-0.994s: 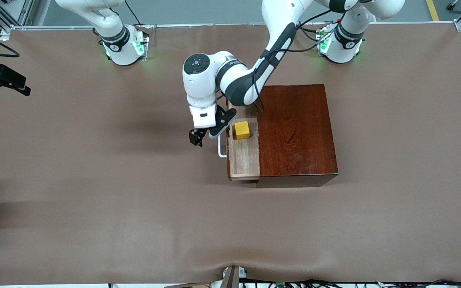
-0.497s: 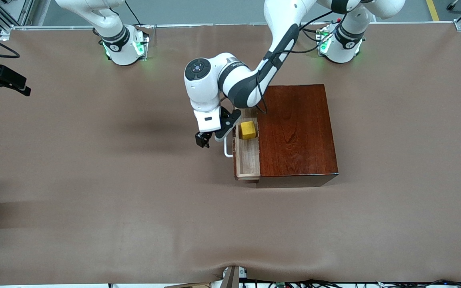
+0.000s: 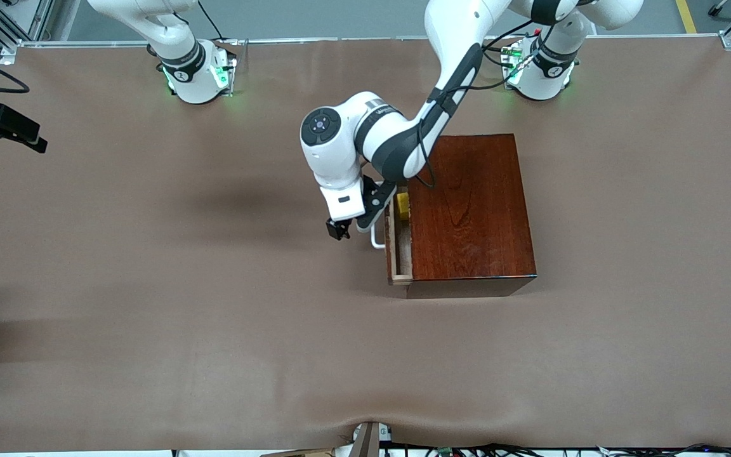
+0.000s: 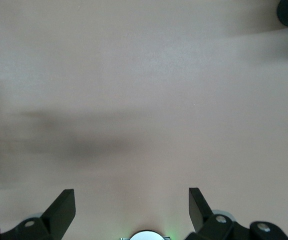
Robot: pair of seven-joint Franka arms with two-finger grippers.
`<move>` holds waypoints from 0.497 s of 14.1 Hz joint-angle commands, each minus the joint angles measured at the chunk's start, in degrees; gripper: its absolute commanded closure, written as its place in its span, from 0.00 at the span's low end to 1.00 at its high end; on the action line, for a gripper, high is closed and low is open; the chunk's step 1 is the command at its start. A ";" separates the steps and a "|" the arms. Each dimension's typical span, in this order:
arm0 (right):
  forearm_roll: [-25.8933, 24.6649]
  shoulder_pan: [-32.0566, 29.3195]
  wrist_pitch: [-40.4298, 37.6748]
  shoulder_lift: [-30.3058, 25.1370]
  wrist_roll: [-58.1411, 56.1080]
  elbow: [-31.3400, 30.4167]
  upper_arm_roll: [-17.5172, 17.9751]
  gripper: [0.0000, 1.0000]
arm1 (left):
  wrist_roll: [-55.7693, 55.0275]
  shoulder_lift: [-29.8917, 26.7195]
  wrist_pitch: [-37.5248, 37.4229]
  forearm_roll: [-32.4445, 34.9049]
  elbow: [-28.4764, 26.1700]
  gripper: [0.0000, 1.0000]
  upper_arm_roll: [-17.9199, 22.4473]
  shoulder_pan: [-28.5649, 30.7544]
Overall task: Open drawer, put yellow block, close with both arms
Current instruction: 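Push the drawer shut into the box with the left gripper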
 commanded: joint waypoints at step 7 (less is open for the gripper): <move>-0.46 -0.68 -0.63 0.19 0.45 0.80 0.78 0.00 | 2.35 -0.66 -3.76 2.84 -1.28 0.00 0.83 4.06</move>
